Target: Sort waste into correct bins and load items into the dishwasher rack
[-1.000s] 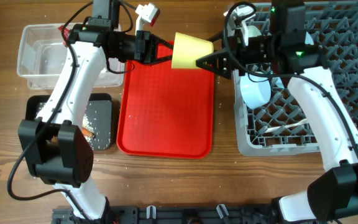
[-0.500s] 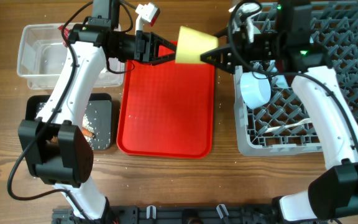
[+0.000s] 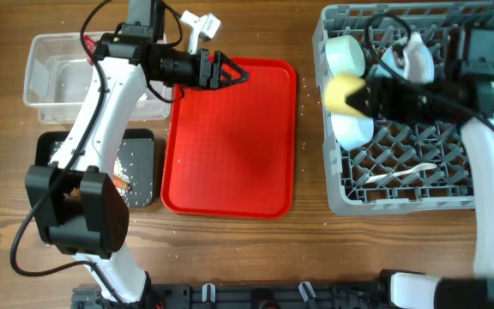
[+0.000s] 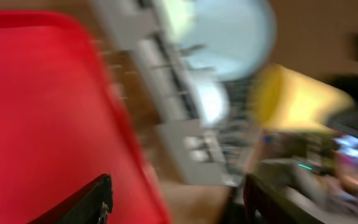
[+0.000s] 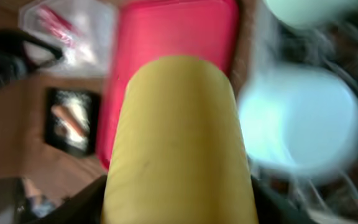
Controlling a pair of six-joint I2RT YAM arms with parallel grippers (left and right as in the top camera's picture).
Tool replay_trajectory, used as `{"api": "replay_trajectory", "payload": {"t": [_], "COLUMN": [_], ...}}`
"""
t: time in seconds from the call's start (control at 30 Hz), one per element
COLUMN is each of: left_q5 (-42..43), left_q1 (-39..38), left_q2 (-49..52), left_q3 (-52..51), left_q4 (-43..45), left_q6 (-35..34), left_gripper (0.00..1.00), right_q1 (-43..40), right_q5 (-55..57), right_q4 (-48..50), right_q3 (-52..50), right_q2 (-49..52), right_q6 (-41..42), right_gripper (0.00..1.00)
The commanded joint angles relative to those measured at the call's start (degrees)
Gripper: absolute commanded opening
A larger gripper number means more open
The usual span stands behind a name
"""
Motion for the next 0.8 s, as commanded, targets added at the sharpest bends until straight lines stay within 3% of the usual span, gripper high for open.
{"api": "replay_trajectory", "payload": {"t": [0.0,0.17,0.53,0.63,0.77], "left_q5": [-16.50,-24.06,-28.89,-28.89,-29.07], "left_q1": [0.31,0.31,0.31,0.31,0.31], "left_q2": [-1.25,-1.25,-1.25,-1.25,-1.25], "left_q3": [0.81,0.81,0.81,0.81,0.81], "left_q4": [-0.37,-0.57,-0.61,-0.59,-0.57], "left_q6": [0.26,0.28,0.28,0.28,0.28], "left_gripper": [0.68,0.68,0.70,1.00,1.00], "right_q1": [0.11,2.38,4.57,5.22,7.52], "right_q5": [15.04,25.18,28.33,26.58,26.80], "right_q4": [-7.32,-16.48,-11.93,-9.27,-6.16], "right_q3": [1.62,0.55,-10.86,-12.96,-15.15], "right_q2": [-3.37,-3.17,-2.12,-0.79,2.29], "right_q6": [4.17,10.45,15.37,15.32,17.40], "right_gripper": [0.52,0.54,0.54,0.55,0.63]}}
